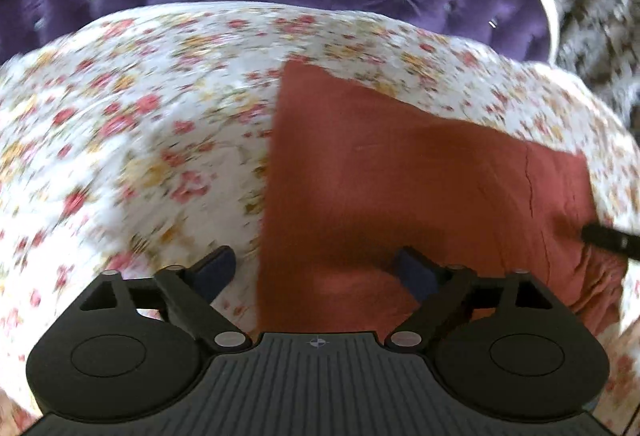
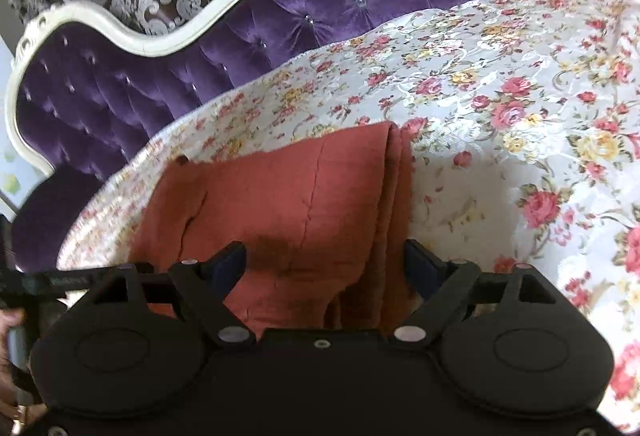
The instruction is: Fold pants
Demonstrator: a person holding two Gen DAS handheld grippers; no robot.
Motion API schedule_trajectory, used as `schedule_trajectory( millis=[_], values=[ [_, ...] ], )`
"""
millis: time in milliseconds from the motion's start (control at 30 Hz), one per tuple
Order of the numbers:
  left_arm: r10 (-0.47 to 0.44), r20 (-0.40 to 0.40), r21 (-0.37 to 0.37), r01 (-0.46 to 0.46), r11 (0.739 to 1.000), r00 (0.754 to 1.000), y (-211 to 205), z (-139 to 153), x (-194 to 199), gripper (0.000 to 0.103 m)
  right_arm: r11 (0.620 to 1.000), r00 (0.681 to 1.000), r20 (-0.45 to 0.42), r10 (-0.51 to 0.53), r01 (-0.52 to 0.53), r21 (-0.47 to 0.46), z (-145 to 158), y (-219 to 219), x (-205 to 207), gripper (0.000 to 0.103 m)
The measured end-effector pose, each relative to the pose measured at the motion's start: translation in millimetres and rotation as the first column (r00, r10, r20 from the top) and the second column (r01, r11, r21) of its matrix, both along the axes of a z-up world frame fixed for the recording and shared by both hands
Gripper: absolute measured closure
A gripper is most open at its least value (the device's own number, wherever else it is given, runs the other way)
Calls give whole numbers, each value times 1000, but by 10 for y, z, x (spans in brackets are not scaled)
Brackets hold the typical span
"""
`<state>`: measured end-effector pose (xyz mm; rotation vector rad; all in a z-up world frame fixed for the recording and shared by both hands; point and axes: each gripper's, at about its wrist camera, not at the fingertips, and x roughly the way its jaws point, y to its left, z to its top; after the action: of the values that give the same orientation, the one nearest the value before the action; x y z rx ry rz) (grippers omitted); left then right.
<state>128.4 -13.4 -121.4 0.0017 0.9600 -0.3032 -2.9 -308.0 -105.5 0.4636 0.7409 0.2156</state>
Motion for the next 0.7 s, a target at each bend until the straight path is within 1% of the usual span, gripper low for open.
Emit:
schedule_trajectory(
  millis=[67,100,133,167,200,233,267,300,333,400,467,533,633,700],
  values=[
    [-20,-3,-12,20,1000,1000,-31,-21,50,11,1000,1000,14,3,-4,26,-25,-28,26,18],
    [-21,-6,-28,20,999,1000,-32,-21,73,12,1000,1000,18,4,-5,31,-25,-33,31,25],
    [-18,-5,-44,18,999,1000,-30,-18,86,26,1000,1000,9,-13,13,25,-24,-37,32,33],
    [-10,8,-59,11,998,1000,-31,-2,74,36,1000,1000,6,-23,23,3,-23,-36,28,51],
    [8,18,-57,-7,998,1000,-34,9,51,60,999,1000,2,-29,29,-19,-24,-33,26,56],
    [26,20,-67,-25,997,999,-31,27,28,77,1000,1000,5,-21,22,-9,-24,-40,14,60],
    [48,21,-91,-46,995,999,-27,47,-6,81,1000,1000,6,-25,25,-1,-10,-33,2,63],
    [76,37,-97,-72,993,996,-31,79,-45,84,999,999,13,-29,29,-17,22,-2,-13,65],
    [94,53,-95,-89,992,994,-43,119,-72,85,998,999,28,-21,23,-59,76,61,-26,66],
    [112,119,-73,-104,992,987,-113,250,-165,86,991,998,66,4,5,-131,221,172,-34,70],
    [105,186,-63,-95,993,977,-154,419,-180,86,990,993,114,29,-13,-139,386,199,10,72],
    [99,225,-63,-87,994,969,-176,589,-97,86,987,987,159,35,-10,-158,553,188,131,72],
    [112,217,-90,-94,991,970,-162,720,158,85,984,984,177,33,-1,-178,688,130,412,72],
    [122,188,-95,-106,990,975,-157,677,352,84,984,988,154,31,-3,-180,661,80,624,71]
  ],
)
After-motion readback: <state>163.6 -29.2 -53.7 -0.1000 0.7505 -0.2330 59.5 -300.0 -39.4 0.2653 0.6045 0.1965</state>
